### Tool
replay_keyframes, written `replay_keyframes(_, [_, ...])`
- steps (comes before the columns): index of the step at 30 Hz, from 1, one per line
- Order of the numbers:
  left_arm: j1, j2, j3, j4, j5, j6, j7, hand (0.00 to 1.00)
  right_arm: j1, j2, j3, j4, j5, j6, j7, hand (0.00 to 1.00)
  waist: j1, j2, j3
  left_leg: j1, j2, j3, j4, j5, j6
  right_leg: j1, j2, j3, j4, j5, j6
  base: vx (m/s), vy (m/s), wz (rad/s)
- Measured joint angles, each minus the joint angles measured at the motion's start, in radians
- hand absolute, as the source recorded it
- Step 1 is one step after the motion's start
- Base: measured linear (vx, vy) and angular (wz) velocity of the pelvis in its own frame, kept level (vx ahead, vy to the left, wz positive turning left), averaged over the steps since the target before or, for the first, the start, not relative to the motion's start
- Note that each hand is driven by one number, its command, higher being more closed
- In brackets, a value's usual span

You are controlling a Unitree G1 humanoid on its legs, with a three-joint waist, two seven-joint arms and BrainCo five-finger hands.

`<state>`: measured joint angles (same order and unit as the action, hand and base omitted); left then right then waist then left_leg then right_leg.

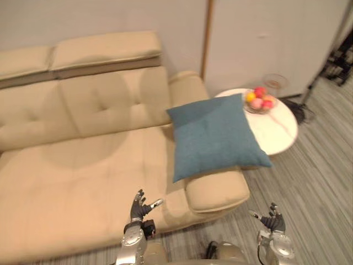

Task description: Pick up cushions and gather them together orderly.

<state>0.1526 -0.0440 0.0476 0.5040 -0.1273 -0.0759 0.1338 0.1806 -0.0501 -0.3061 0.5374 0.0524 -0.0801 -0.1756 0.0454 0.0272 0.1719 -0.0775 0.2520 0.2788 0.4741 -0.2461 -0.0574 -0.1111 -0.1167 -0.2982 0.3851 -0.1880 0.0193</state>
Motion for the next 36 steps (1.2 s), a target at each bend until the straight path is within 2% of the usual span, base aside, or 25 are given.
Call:
replay_keyframes(2, [0.006, 0.02, -0.012, 0.014, 0.002, 0.001, -0.001, 0.0, -0.007, 0.007, -0.007, 0.03, 0.022, 0.0, 0.0, 0.0, -0.001, 0.001, -0.004, 0.014, -0.003, 0.07, -0.082, 0.011, -0.014, 0.002, 0.002, 0.0, -0.034, 0.01, 0.007, -0.07, -0.004, 0.5])
replay_keyframes(3, [0.013, 0.044, -0.012, 0.033, 0.003, 0.003, -0.001, 0.0, -0.022, 0.01, -0.01, 0.079, 0.031, 0.009, 0.0, 0.0, 0.0, -0.009, -0.006, 0.025, -0.017, 0.085, -0.145, 0.042, -0.014, 0.002, 0.006, 0.005, -0.075, 0.044, 0.012, -0.1, 0.011, 0.11])
replay_keyframes(5, [0.027, 0.076, -0.012, 0.049, 0.005, 0.005, -0.002, 0.0, -0.018, 0.008, -0.02, 0.101, 0.035, 0.015, -0.001, 0.0, -0.004, -0.016, -0.014, 0.028, -0.044, 0.089, -0.196, 0.071, -0.008, 0.004, 0.011, 0.036, -0.132, 0.085, 0.018, -0.11, 0.038, -0.15])
replay_keyframes(10, [0.024, 0.12, -0.003, 0.052, 0.023, 0.005, -0.005, 0.0, -0.021, -0.035, -0.058, 0.104, 0.023, 0.02, -0.02, 0.0, -0.008, -0.023, -0.021, 0.058, -0.07, 0.124, -0.26, 0.105, -0.001, 0.011, 0.013, 0.085, -0.199, 0.144, 0.024, -0.09, 0.031, -0.2])
replay_keyframes(12, [0.021, 0.135, 0.002, 0.052, 0.027, 0.005, -0.008, 0.0, -0.034, -0.075, -0.058, 0.104, 0.014, 0.02, -0.02, 0.0, -0.014, -0.028, -0.03, 0.059, -0.081, 0.137, -0.277, 0.113, 0.002, -0.007, 0.012, 0.109, -0.197, 0.148, 0.024, -0.09, 0.017, -0.26])
replay_keyframes(13, [0.02, 0.149, 0.003, 0.052, 0.031, 0.005, -0.009, 0.0, -0.053, -0.108, -0.058, 0.101, 0.012, 0.02, -0.02, 0.0, -0.029, -0.032, -0.032, 0.057, -0.089, 0.14, -0.282, 0.112, 0.001, -0.025, 0.008, 0.124, -0.18, 0.141, 0.033, -0.11, 0.017, -0.32])
replay_keyframes(14, [0.017, 0.166, 0.002, 0.052, 0.034, 0.005, -0.011, 0.0, -0.075, -0.144, -0.058, 0.091, -0.005, 0.02, -0.02, 0.0, -0.032, -0.036, -0.033, 0.056, -0.099, 0.15, -0.281, 0.105, 0.001, -0.058, 0.001, 0.15, -0.14, 0.124, 0.041, -0.09, 0.015, -0.3])
replay_keyframes(18, [-0.037, 0.201, 0.001, 0.052, 0.033, 0.002, -0.004, 0.0, -0.112, -0.206, -0.057, 0.061, -0.025, 0.02, -0.021, 0.0, -0.049, -0.04, -0.029, 0.048, -0.118, 0.147, -0.281, 0.108, 0.0, -0.108, -0.021, 0.174, -0.081, 0.104, 0.047, -0.04, 0.01, -0.11])
replay_keyframes(20, [-0.094, 0.238, -0.008, 0.052, 0.026, -0.002, 0.001, 0.0, -0.179, -0.23, -0.046, 0.06, -0.03, 0.02, -0.022, 0.0, -0.077, -0.041, -0.026, 0.025, -0.129, 0.133, -0.286, 0.115, 0.01, -0.136, -0.027, 0.18, -0.069, 0.12, 0.041, 0.0, 0.0, 0.02])
replay_keyframes(22, [-0.131, 0.25, -0.013, 0.053, 0.019, -0.004, 0.003, 0.0, -0.208, -0.246, -0.031, 0.055, -0.043, 0.02, -0.022, 0.0, -0.082, -0.038, -0.024, 0.019, -0.134, 0.133, -0.292, 0.122, 0.014, -0.144, -0.025, 0.19, -0.076, 0.126, 0.04, 0.0, 0.006, -0.03])
replay_keyframes(26, [-0.238, 0.244, -0.037, 0.057, 0.003, -0.022, 0.013, 0.0, -0.269, -0.3, 0.015, 0.033, -0.058, 0.02, -0.019, 0.0, -0.092, -0.015, -0.008, -0.031, -0.14, 0.098, -0.29, 0.13, 0.023, -0.167, -0.025, 0.204, -0.076, 0.124, 0.041, 0.0, 0.001, 0.22])
replay_keyframes(29, [-0.364, 0.237, -0.089, 0.071, -0.019, -0.028, 0.027, 0.0, -0.369, -0.344, 0.06, 0.033, -0.059, 0.021, -0.021, 0.0, -0.097, -0.001, 0.034, -0.127, -0.134, 0.037, -0.244, 0.145, 0.027, -0.218, -0.021, 0.196, -0.072, 0.127, 0.036, 0.02, -0.029, 0.55])
replay_keyframes(30, [-0.442, 0.236, -0.116, 0.102, -0.023, -0.029, 0.033, 0.0, -0.461, -0.355, 0.098, 0.038, -0.059, 0.022, -0.023, 0.0, -0.098, -0.001, 0.061, -0.187, -0.131, 0.016, -0.216, 0.154, 0.028, -0.261, -0.017, 0.188, -0.064, 0.134, 0.026, -0.07, -0.036, 0.28])
replay_keyframes(31, [-0.477, 0.236, -0.131, 0.117, -0.033, -0.029, 0.042, 0.0, -0.505, -0.359, 0.118, 0.04, -0.058, 0.021, -0.025, 0.0, -0.097, -0.002, 0.067, -0.214, -0.13, 0.011, -0.213, 0.161, 0.027, -0.285, -0.016, 0.186, -0.059, 0.136, 0.023, -0.1, -0.046, 0.32])
replay_keyframes(34, [-0.662, 0.235, -0.171, 0.193, -0.057, -0.031, 0.049, 0.0, -0.737, -0.378, 0.18, 0.11, -0.049, 0.021, -0.04, 0.0, -0.096, -0.003, 0.148, -0.284, -0.133, -0.009, -0.221, 0.197, 0.023, -0.354, -0.018, 0.185, -0.041, 0.147, 0.008, -0.11, -0.045, 0.21])
replay_keyframes(36, [-0.773, 0.235, -0.177, 0.247, -0.066, -0.031, 0.062, 0.0, -0.863, -0.384, 0.199, 0.159, -0.036, 0.026, -0.057, 0.0, -0.096, -0.003, 0.179, -0.325, -0.136, -0.012, -0.241, 0.225, 0.023, -0.403, -0.018, 0.186, -0.04, 0.161, 0.003, -0.12, -0.044, 0.11])
